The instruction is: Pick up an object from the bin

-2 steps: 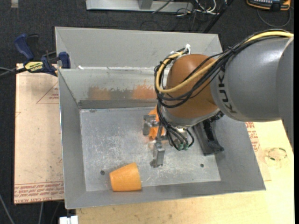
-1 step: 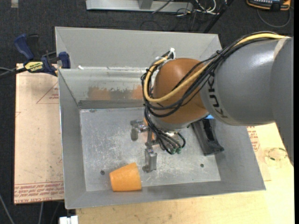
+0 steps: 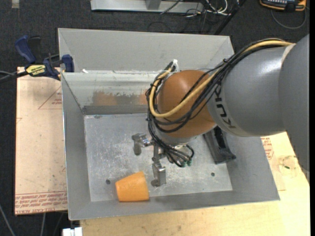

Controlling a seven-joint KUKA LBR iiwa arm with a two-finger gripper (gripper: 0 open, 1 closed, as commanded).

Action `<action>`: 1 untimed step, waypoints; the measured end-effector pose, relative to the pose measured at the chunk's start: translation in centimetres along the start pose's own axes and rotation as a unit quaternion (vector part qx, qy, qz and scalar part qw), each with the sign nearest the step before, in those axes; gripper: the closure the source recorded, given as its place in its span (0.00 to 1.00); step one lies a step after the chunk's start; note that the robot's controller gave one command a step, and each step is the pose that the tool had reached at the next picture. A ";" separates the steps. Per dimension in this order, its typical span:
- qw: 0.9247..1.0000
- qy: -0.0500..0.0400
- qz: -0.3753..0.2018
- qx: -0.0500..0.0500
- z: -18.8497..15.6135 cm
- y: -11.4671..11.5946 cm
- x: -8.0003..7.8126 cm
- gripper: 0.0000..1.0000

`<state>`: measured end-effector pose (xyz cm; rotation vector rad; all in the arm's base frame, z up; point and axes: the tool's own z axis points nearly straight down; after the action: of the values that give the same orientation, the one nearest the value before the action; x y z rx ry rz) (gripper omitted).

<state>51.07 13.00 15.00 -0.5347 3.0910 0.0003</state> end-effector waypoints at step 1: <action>0.998 -0.002 0.064 -0.001 4.2 0.4 0.3 0.00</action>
Offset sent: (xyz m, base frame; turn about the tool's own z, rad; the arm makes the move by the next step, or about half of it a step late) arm -0.0292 0.0384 -0.0622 -0.1563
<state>50.71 13.27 10.75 -0.3356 3.1146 0.0044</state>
